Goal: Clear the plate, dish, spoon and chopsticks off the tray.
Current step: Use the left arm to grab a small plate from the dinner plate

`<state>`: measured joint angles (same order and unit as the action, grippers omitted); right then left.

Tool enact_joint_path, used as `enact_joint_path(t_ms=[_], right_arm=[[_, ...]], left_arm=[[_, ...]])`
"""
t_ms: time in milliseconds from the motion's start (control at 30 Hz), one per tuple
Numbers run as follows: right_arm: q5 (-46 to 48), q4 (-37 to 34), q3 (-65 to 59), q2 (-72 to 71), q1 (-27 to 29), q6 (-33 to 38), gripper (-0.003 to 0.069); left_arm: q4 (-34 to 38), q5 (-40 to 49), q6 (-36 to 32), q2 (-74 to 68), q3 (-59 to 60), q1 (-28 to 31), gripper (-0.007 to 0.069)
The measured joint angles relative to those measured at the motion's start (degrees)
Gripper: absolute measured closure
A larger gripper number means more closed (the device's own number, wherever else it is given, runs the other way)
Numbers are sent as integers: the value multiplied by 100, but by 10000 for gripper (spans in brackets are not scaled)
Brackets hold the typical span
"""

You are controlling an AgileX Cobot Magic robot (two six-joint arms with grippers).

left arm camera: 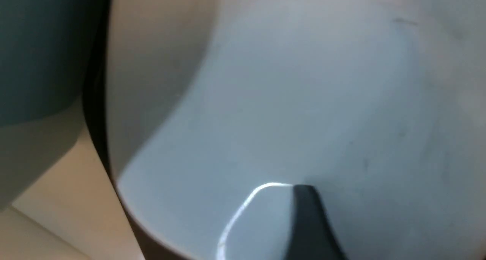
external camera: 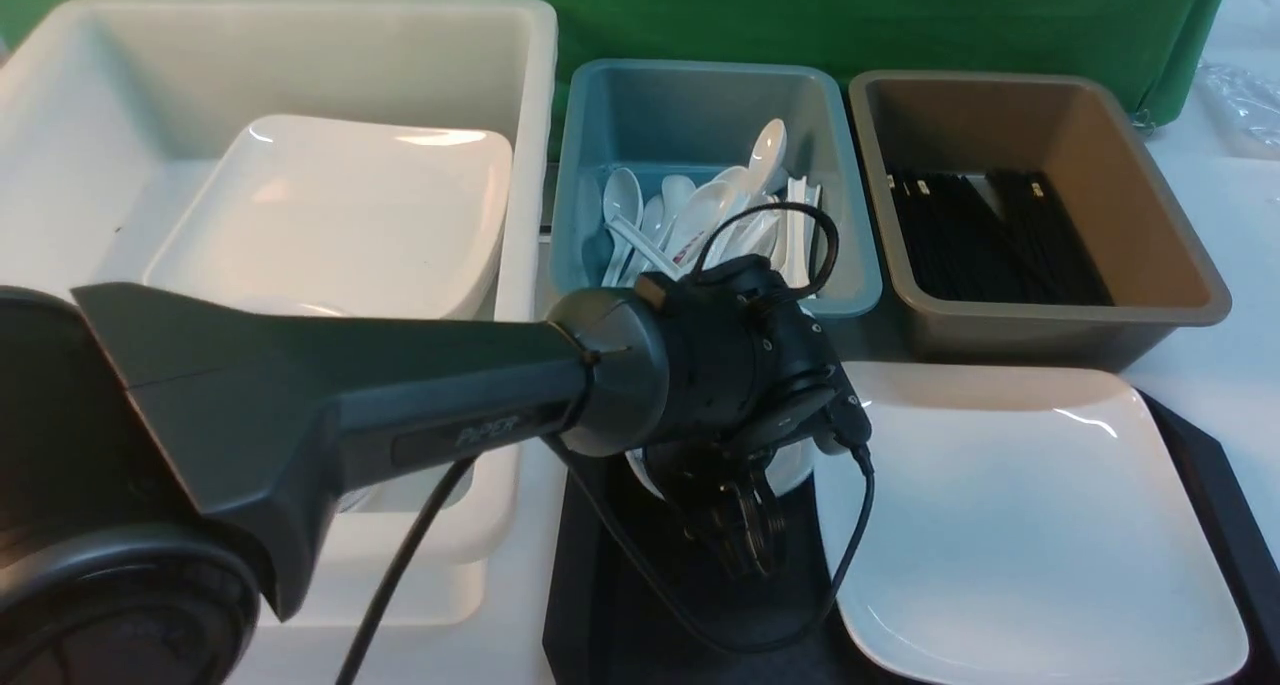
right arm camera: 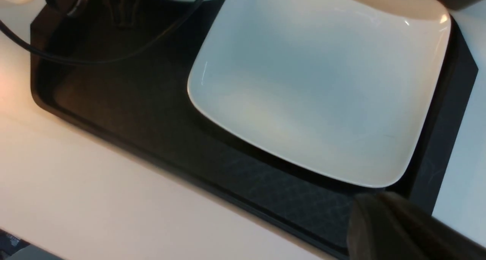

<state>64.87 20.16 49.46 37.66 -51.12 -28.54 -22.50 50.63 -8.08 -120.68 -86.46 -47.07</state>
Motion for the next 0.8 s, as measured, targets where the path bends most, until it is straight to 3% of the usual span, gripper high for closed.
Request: enact_joint_path(t_ms=[133,200,467,633,800], right_arm=[[-108,0,0,0,0,-17,636],[-135,0,0,0,0,-17,636],[-316,0,0,0,0,-24,636],[-444,0,0,0,0,-24,636],[-618,0,0,0,0,-24,636]], left_arm=[[179,-184,-73,4,-39,-9,496],[200,-158,-91,37,-74,-25,539],[586,2,-91,352,-86,-13,581],[1502,193,-141,814,-137,-8,603],[1942,213,-283,1220,-147,-14,604]])
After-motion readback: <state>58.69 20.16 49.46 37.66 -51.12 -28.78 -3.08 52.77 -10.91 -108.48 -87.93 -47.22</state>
